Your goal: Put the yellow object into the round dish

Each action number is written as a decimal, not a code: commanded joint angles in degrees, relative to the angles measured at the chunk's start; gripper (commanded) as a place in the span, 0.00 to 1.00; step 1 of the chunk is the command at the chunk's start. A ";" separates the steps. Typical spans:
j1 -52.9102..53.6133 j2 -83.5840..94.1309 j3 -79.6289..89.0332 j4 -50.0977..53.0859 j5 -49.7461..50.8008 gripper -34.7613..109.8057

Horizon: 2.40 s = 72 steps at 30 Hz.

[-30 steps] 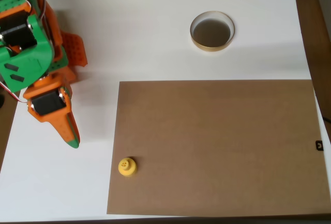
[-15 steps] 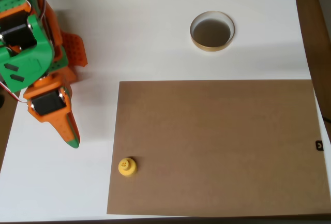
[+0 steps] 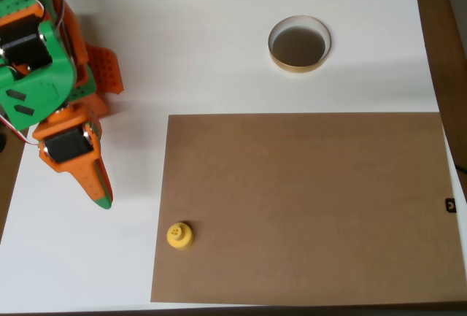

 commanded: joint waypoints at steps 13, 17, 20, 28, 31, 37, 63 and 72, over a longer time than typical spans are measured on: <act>1.93 1.05 -0.62 -0.35 1.14 0.24; 2.11 1.05 -0.62 -0.35 1.23 0.24; 2.11 1.05 -0.62 -0.35 1.23 0.24; 2.11 1.05 -0.62 -0.35 1.23 0.24; 2.02 1.05 -0.62 -0.35 1.23 0.24; 2.02 1.05 -0.62 -0.35 1.14 0.24; -2.37 0.62 -11.95 1.58 -10.37 0.42; -7.38 -21.80 -28.04 2.02 -10.81 0.46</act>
